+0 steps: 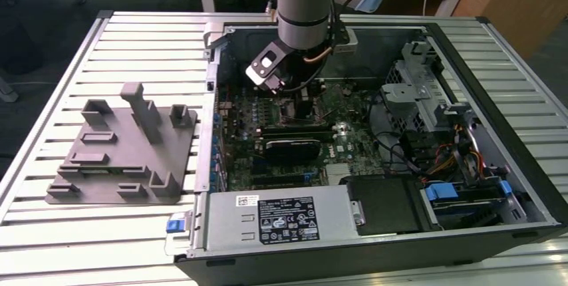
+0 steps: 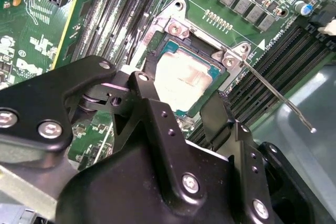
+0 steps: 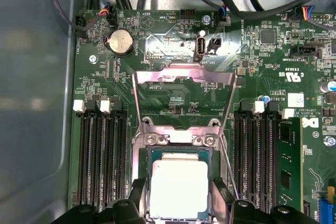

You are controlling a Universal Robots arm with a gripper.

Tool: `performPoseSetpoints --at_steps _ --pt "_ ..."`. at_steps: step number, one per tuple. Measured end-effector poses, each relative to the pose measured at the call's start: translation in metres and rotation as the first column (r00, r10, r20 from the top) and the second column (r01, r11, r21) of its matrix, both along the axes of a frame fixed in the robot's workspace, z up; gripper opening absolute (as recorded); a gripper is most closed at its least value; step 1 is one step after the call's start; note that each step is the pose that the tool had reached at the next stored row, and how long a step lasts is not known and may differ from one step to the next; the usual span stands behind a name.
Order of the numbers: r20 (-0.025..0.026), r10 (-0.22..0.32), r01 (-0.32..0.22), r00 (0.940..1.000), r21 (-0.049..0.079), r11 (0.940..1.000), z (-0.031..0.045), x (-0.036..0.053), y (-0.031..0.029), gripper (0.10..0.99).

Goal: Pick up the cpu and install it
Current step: 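Place the cpu into insertion slot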

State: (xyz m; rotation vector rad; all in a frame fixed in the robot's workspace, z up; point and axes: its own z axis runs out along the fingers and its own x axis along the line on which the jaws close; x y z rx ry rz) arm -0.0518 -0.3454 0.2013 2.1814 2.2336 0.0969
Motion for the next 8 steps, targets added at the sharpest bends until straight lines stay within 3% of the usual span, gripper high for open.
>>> performPoseSetpoints --at_steps 6,8 --pt "0.0 0.0 0.0 1.0 0.0 1.0 0.0006 0.0 0.0 0.612" --pt "0.0 0.0 0.0 1.0 0.0 1.0 0.0008 0.0 0.0 0.533"
